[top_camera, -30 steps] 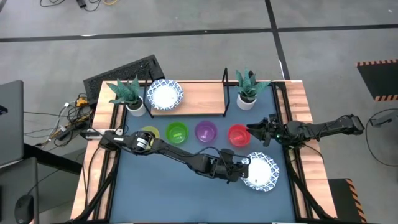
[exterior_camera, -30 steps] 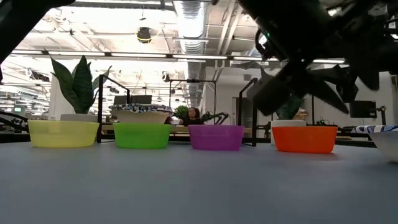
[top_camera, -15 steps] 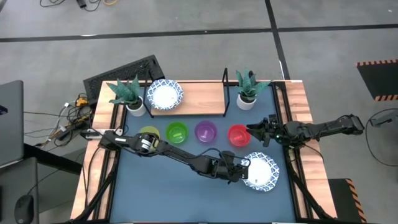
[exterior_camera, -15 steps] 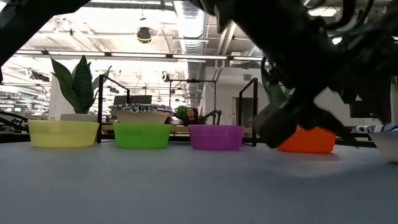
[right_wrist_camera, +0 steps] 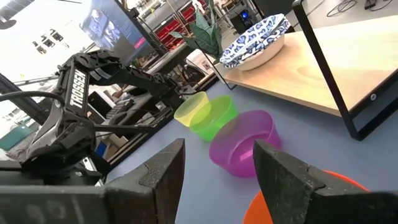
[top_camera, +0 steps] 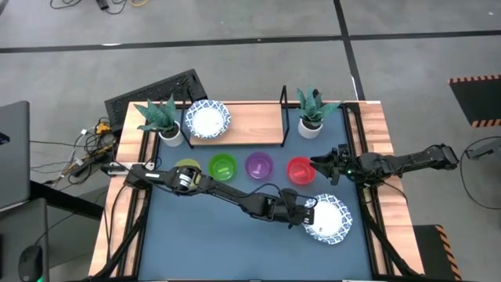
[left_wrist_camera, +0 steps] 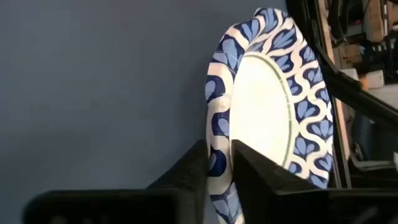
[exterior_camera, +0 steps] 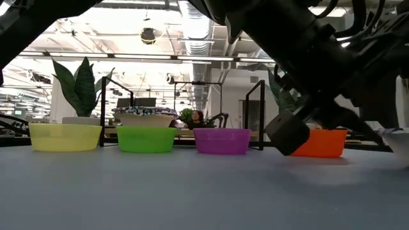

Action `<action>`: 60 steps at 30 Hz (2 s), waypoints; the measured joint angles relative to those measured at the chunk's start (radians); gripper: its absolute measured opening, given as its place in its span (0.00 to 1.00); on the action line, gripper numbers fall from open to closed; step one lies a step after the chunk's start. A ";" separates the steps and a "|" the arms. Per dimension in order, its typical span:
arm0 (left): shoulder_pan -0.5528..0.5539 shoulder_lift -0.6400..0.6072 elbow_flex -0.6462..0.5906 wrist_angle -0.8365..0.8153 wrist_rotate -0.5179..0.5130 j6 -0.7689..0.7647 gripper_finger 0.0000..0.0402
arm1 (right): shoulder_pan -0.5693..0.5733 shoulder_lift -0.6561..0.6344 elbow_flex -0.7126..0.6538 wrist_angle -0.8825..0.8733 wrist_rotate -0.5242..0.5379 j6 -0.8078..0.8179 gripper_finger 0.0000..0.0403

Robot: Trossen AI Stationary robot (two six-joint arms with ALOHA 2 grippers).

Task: Place and stack bowls onto a shelf
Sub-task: Stack the white bowl on the top of the other white bowl

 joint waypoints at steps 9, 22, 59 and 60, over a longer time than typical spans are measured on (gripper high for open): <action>0.001 -0.001 0.000 0.019 0.033 -0.007 0.00 | 0.000 0.000 0.000 -0.002 -0.001 0.001 0.53; -0.034 -0.023 0.189 -0.275 0.110 0.074 0.00 | 0.000 0.000 0.000 0.012 0.021 0.001 0.53; 0.079 -0.748 0.237 -1.097 -0.121 0.803 0.00 | 0.000 0.000 0.000 -0.018 0.024 0.033 0.53; 0.098 -0.759 0.237 -1.104 -0.115 0.828 0.00 | 0.000 0.000 0.000 -0.022 0.024 0.043 0.53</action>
